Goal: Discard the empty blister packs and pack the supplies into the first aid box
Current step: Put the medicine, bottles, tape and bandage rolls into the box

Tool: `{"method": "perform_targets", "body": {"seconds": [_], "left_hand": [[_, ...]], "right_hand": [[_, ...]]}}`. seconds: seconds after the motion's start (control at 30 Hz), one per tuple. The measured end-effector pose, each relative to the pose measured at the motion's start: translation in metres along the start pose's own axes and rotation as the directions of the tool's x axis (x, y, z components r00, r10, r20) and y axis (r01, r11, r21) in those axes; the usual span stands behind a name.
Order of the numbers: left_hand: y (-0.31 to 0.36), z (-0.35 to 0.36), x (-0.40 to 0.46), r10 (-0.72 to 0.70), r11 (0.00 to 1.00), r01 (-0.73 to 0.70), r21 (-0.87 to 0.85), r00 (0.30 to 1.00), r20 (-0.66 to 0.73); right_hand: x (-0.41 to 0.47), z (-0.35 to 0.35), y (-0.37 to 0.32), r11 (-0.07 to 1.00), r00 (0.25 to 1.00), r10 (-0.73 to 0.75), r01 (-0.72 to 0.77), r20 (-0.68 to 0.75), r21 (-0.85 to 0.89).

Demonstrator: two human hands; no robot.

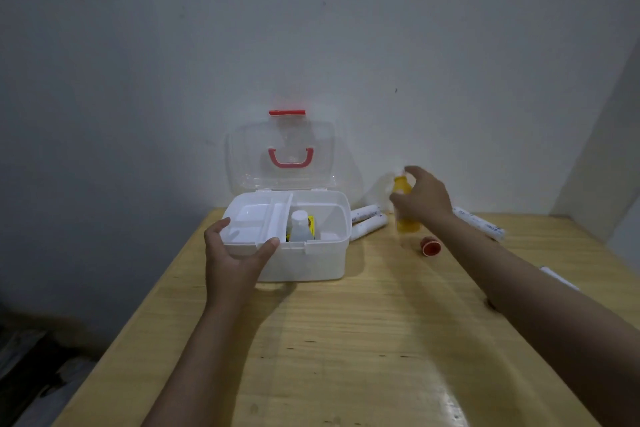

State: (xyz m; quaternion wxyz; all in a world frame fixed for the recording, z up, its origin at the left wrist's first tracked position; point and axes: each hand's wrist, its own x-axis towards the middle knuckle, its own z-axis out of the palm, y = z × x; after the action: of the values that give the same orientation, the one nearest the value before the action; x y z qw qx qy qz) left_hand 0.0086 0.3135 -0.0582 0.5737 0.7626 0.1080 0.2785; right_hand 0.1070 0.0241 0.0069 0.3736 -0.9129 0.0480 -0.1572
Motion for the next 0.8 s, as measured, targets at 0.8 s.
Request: {"method": "perform_targets", "body": {"seconds": [0.8], "left_hand": [[0.006,-0.002,-0.002,-0.014,0.999,0.013,0.037,1.000,0.011]], "right_hand": [[-0.059,0.024,-0.065,0.943,0.919,-0.317,0.277,0.236,0.185]]}}
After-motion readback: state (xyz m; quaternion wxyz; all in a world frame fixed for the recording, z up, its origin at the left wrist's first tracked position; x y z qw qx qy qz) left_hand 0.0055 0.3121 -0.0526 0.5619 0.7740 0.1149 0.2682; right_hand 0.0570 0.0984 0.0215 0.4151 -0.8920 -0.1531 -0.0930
